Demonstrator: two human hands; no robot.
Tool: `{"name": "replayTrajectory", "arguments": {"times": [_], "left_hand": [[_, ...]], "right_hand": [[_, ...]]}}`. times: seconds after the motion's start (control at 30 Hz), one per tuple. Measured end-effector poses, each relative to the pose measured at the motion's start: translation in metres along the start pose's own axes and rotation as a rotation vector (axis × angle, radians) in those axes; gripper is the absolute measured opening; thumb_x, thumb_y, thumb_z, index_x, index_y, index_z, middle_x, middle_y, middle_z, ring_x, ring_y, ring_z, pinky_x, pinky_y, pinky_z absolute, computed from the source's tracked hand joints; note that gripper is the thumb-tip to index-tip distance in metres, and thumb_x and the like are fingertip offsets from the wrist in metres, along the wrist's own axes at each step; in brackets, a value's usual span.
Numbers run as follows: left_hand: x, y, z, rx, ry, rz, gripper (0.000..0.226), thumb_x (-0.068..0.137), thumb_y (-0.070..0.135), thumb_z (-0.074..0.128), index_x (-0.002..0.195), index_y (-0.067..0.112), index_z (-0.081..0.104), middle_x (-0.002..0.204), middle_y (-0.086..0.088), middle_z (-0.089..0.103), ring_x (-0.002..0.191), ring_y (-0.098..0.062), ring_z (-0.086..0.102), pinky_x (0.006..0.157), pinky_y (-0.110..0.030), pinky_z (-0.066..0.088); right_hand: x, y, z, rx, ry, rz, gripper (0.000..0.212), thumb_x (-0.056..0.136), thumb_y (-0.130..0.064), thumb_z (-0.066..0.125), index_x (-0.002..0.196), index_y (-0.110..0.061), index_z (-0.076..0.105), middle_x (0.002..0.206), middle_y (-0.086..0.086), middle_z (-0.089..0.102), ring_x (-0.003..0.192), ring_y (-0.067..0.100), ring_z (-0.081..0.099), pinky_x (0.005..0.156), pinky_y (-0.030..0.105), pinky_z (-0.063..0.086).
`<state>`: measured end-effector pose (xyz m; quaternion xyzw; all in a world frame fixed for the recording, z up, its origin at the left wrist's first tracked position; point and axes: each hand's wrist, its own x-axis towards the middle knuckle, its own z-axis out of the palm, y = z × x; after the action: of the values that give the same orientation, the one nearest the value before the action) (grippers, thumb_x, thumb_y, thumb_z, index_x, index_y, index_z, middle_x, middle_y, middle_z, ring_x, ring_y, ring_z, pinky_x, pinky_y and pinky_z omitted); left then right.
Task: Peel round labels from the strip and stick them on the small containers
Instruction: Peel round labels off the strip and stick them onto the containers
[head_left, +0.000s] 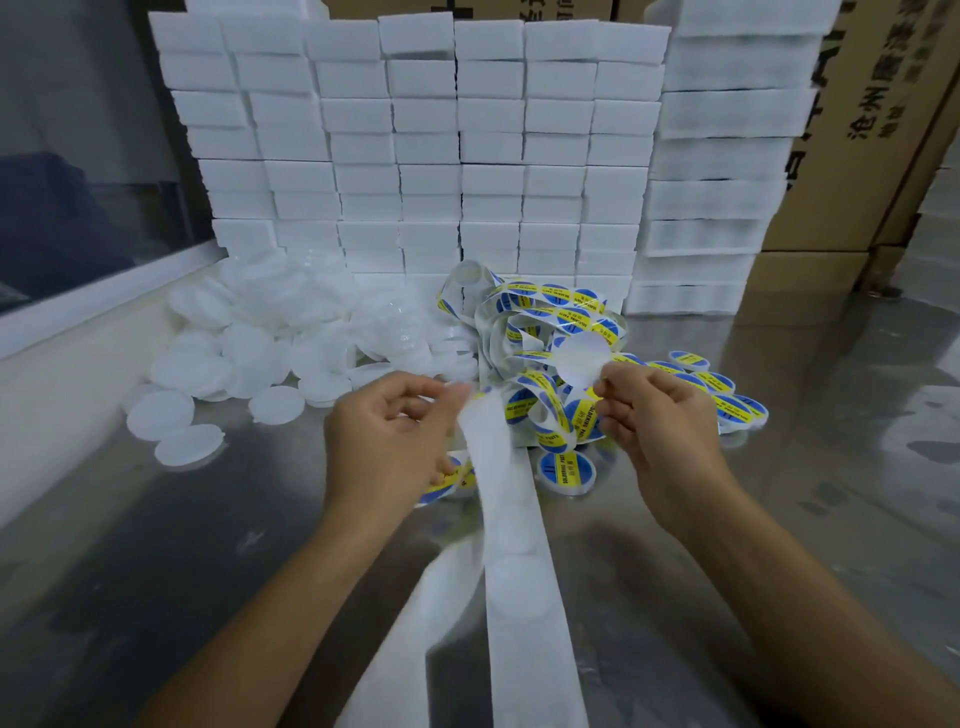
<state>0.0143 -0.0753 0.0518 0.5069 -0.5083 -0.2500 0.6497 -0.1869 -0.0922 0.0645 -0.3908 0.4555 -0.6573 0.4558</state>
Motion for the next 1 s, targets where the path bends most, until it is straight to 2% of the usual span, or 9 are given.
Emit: {"name": "replayTrajectory", "arguments": {"times": [0.13, 0.23, 0.3, 0.37, 0.43, 0.53, 0.7, 0.83, 1.0], "left_hand": [[0.024, -0.011, -0.030, 0.296, 0.263, 0.189, 0.027, 0.085, 0.034, 0.066, 0.064, 0.018, 0.062, 0.053, 0.008, 0.059, 0.052, -0.010, 0.054, 0.054, -0.025, 0.041], [0.040, -0.035, -0.060, 0.725, 0.192, 0.068, 0.022, 0.087, 0.029, 0.065, 0.104, 0.016, 0.068, 0.104, -0.005, 0.068, 0.097, -0.029, 0.062, 0.083, -0.041, 0.048], [0.047, -0.050, -0.077, 1.002, 0.055, -0.049, 0.048, 0.089, 0.033, 0.063, 0.134, 0.018, 0.054, 0.141, -0.009, 0.049, 0.127, -0.034, 0.046, 0.101, -0.054, 0.035], [0.051, -0.057, -0.084, 1.140, -0.069, -0.176, 0.061, 0.093, 0.043, 0.055, 0.147, 0.022, 0.037, 0.157, -0.004, 0.029, 0.142, -0.030, 0.028, 0.109, -0.057, 0.025], [0.053, -0.062, -0.085, 1.223, -0.159, -0.273, 0.055, 0.096, 0.048, 0.046, 0.144, 0.023, 0.039, 0.158, -0.001, 0.026, 0.142, -0.027, 0.027, 0.110, -0.053, 0.024], [0.054, -0.065, -0.083, 1.195, -0.079, -0.210, 0.030, 0.095, 0.040, 0.050, 0.111, 0.017, 0.061, 0.132, -0.009, 0.055, 0.118, -0.029, 0.051, 0.095, -0.046, 0.037], [0.050, -0.061, -0.076, 1.122, 0.037, -0.127, 0.044, 0.092, 0.031, 0.058, 0.133, 0.014, 0.054, 0.126, -0.014, 0.059, 0.114, -0.035, 0.054, 0.094, -0.050, 0.043], [0.052, -0.063, -0.075, 1.177, 0.037, -0.140, 0.038, 0.087, 0.040, 0.065, 0.115, 0.015, 0.069, 0.121, -0.016, 0.056, 0.109, -0.034, 0.054, 0.088, -0.047, 0.046], [0.051, -0.065, -0.075, 1.094, 0.058, -0.183, 0.039, 0.079, 0.050, 0.069, 0.105, 0.021, 0.065, 0.111, -0.009, 0.066, 0.099, -0.031, 0.060, 0.087, -0.043, 0.045]], "right_hand": [[-0.001, 0.000, -0.001, -0.009, -0.004, -0.079, 0.019, 0.087, -0.013, 0.068, 0.071, -0.019, 0.076, 0.080, 0.002, 0.075, 0.070, 0.008, 0.068, 0.062, 0.018, 0.053], [-0.001, -0.001, -0.001, -0.001, -0.002, -0.111, 0.006, 0.084, -0.012, 0.072, 0.086, -0.016, 0.076, 0.081, 0.001, 0.076, 0.075, 0.010, 0.070, 0.062, 0.018, 0.052], [-0.001, -0.001, -0.001, -0.010, -0.005, -0.137, 0.009, 0.082, -0.010, 0.075, 0.087, -0.017, 0.076, 0.080, 0.000, 0.076, 0.075, 0.010, 0.071, 0.061, 0.018, 0.052], [-0.004, -0.002, 0.000, -0.025, -0.018, -0.167, 0.012, 0.081, -0.009, 0.076, 0.085, -0.020, 0.077, 0.079, -0.001, 0.076, 0.075, 0.010, 0.071, 0.061, 0.018, 0.053], [-0.005, -0.002, 0.000, -0.043, -0.037, -0.201, 0.012, 0.081, -0.010, 0.075, 0.084, -0.022, 0.077, 0.078, -0.002, 0.076, 0.074, 0.009, 0.070, 0.061, 0.018, 0.053], [-0.005, -0.002, 0.001, -0.066, -0.033, -0.255, 0.011, 0.082, -0.010, 0.076, 0.084, -0.021, 0.076, 0.074, -0.005, 0.075, 0.069, 0.005, 0.068, 0.060, 0.016, 0.052], [-0.004, -0.001, 0.001, -0.046, -0.028, -0.319, 0.021, 0.081, -0.004, 0.075, 0.095, -0.020, 0.072, 0.074, -0.008, 0.072, 0.071, 0.005, 0.066, 0.066, 0.015, 0.051], [-0.003, 0.000, 0.001, -0.067, -0.009, -0.347, 0.024, 0.082, -0.003, 0.075, 0.092, -0.025, 0.072, 0.079, -0.004, 0.072, 0.073, 0.006, 0.065, 0.071, 0.016, 0.052], [-0.004, 0.000, 0.001, -0.082, 0.021, -0.349, 0.012, 0.084, -0.009, 0.074, 0.086, -0.021, 0.071, 0.081, -0.002, 0.072, 0.070, 0.005, 0.065, 0.066, 0.025, 0.051]]}}
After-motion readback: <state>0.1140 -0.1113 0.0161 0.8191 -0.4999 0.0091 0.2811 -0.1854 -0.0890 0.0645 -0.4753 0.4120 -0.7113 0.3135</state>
